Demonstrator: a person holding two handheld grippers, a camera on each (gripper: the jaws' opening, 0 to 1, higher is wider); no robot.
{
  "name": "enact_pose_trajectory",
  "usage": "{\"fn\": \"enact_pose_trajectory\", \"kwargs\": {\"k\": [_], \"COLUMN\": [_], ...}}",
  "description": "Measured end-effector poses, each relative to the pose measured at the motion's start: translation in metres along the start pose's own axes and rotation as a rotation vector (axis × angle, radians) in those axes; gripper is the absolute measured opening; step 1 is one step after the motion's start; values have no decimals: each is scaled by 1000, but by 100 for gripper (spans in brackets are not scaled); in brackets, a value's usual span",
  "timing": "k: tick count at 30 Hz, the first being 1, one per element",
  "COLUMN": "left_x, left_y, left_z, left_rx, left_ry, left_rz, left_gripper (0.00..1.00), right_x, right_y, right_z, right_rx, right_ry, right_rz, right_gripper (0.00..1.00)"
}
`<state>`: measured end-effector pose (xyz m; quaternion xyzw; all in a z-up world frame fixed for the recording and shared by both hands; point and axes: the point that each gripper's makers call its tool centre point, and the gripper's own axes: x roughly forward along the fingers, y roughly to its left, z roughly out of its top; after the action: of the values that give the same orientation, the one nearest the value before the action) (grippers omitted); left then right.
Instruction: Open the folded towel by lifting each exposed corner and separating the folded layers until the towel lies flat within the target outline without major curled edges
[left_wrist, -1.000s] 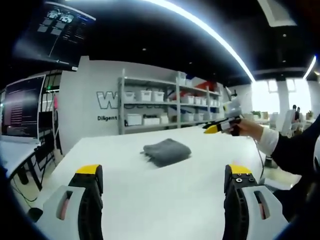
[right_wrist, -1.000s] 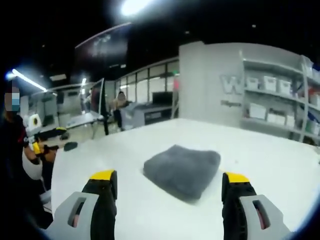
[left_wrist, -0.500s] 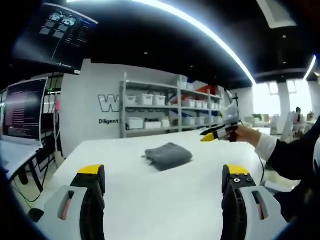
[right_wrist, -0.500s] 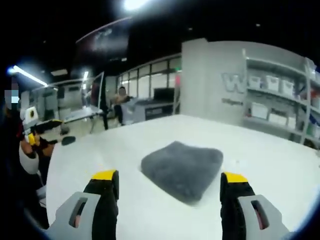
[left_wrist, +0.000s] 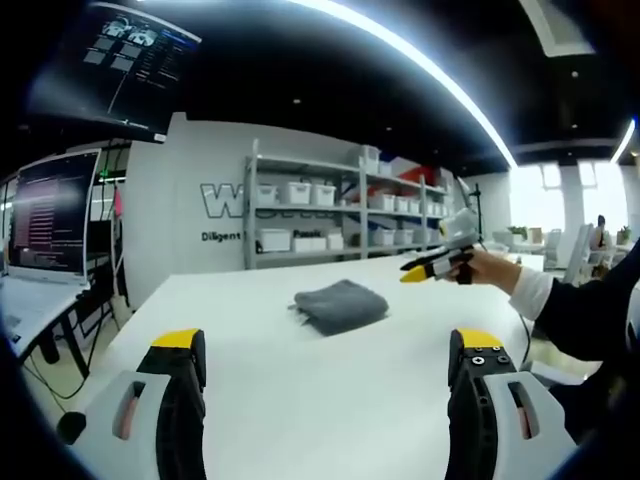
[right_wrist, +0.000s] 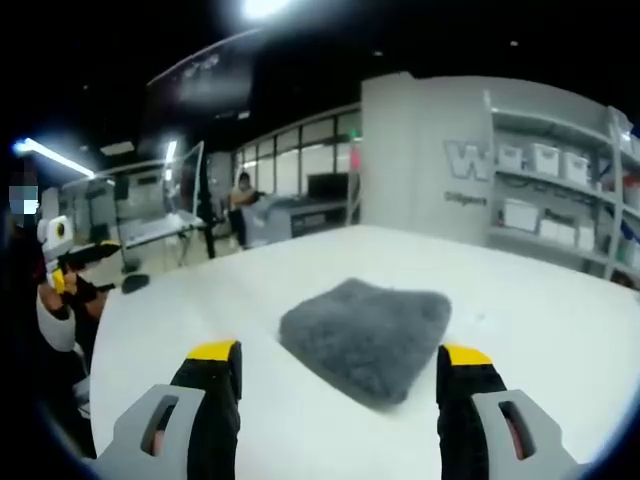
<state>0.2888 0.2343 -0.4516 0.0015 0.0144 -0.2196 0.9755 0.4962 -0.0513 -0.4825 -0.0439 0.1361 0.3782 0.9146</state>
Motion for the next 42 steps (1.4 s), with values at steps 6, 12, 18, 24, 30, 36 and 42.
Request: {"fn": "enact_pose_trajectory", "kwargs": {"k": [6, 12, 18, 24, 30, 36, 42], "left_x": [1, 3, 4, 4, 4, 4, 4], "left_y": [-1, -4, -6, -5, -7, -7, -5], "left_z": [-3, -4, -6, -6, -3, -3, -4], "left_rx": [-1, 3, 6, 11, 11, 17, 18], "left_ry": [16, 21, 29, 31, 17, 12, 19], "left_rz": [-5, -12, -21, -23, -33, -31, -27], "left_gripper": [100, 100, 100, 100, 100, 100, 100], "right_x": [2, 4, 5, 9, 15, 22, 26], "right_y": [-3, -8, -15, -17, -15, -19, -25], "right_z": [-4, -15, -18, -19, -19, -25, -29], "right_rx": [12, 11, -9, -15, -30, -70, -40], "right_ry": [2, 21, 5, -18, -42, -56, -86], "right_rz": [-8, -19, -44, -59, -65, -91, -99], "right_gripper": [78, 77, 75, 73, 70, 65, 63]}}
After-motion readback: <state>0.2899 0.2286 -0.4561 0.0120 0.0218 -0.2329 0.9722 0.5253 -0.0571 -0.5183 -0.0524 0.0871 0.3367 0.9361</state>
